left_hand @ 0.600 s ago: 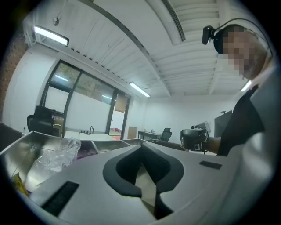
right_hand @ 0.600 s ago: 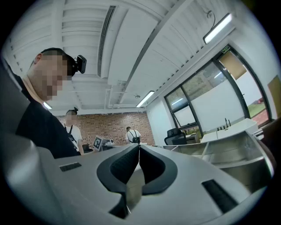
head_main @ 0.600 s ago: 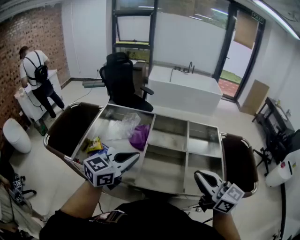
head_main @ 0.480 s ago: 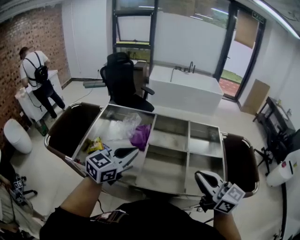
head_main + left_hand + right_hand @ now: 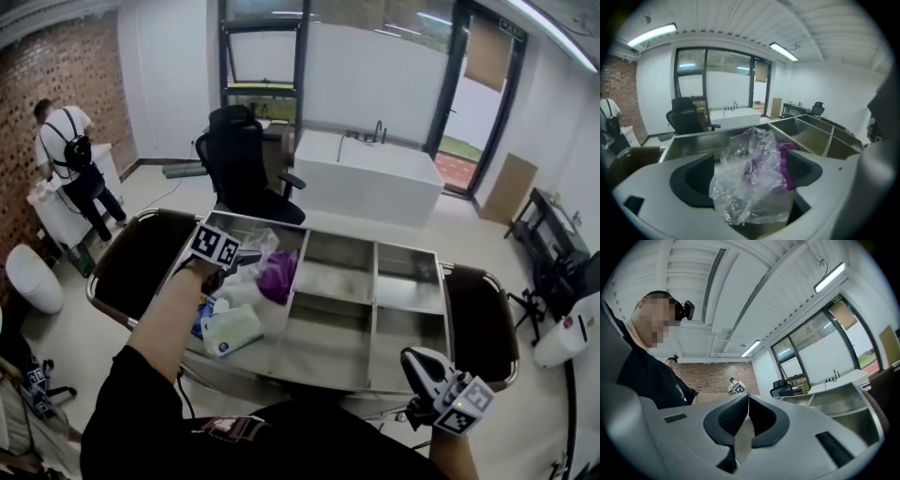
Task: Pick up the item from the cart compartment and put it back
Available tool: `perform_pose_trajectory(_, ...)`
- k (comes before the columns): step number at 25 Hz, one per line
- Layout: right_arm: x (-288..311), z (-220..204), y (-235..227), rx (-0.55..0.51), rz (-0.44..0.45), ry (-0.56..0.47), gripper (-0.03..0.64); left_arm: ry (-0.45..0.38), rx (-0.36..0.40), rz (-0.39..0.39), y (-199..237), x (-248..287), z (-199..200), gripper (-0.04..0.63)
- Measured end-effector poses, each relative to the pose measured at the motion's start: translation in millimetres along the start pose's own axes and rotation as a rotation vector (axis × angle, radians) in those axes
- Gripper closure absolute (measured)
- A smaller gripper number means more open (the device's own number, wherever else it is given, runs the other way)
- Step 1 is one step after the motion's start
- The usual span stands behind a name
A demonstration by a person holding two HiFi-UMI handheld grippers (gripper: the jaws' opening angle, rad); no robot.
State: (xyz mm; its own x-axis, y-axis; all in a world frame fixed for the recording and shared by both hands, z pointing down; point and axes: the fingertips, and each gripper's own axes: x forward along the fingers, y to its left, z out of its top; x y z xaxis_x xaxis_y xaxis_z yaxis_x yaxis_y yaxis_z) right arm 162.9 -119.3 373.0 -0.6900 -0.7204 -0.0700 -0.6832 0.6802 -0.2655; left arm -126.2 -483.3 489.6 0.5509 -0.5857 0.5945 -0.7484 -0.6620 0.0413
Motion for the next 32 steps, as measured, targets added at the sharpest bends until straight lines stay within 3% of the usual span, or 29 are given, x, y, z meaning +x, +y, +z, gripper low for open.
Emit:
perform_pose_trajectory(3,-16.1,-1.9,-7.2,0.015,-0.044,-0.016,0.623,0.068,-0.058,-0.037,4.6,23.4,-14.4,0.112)
perform_pose_trajectory(8,-29.3,-2.6,-17.5,0.042,-0.079,-0.04,0.623,0.209,-0.011,-0.009,3.3,42.5,-34.0,0.141)
perform_pose_trajectory(10,-26.7,-2.4,-17.3,0.042,-0.07,-0.036,0.623,0.239,0.002,0.021,7.8,44.8,-41.8,0.237)
perform_pose_trajectory(14,-18.8,-2.1,-15.1,0.039,-0.042,-0.027,0.623,0.249,0.062,0.086,12.8,41.6,-52.4,0.508)
perform_pose_trajectory(16,-14.6,-0.7,-13.6,0.035,-0.027,-0.025,0.623,0.183,0.072,0.11,14.9,30.5,-41.3,0.564)
perform_pose_trajectory(19,-6.6,3.8,-11.1,0.023,-0.004,-0.026,0.623,-0.052,0.031,0.101,13.8,-14.9,4.3,0.588)
perform_pose_trajectory(22,1.6,12.1,-8.8,0.005,0.013,-0.03,0.623,-0.355,-0.001,0.004,-18.4,-91.7,56.0,0.592)
perform_pose_trajectory(24,5.8,15.7,-6.2,-0.009,0.026,-0.032,0.623,-0.492,0.019,-0.084,-61.6,-139.7,69.5,0.592)
perform_pose_trajectory(27,12.4,16.2,0.3,-0.03,0.05,-0.025,0.623,-0.594,0.045,-0.23,-139.9,-184.0,57.8,0.595)
perform_pose_trajectory(30,21.0,13.3,7.4,-0.047,0.073,-0.008,0.623,-0.663,-0.02,-0.38,-202.3,-195.6,33.5,0.596)
perform_pose_trajectory(32,26.6,9.9,10.1,-0.056,0.083,0.007,0.623,-0.69,-0.069,-0.427,-228.6,-189.0,17.4,0.598)
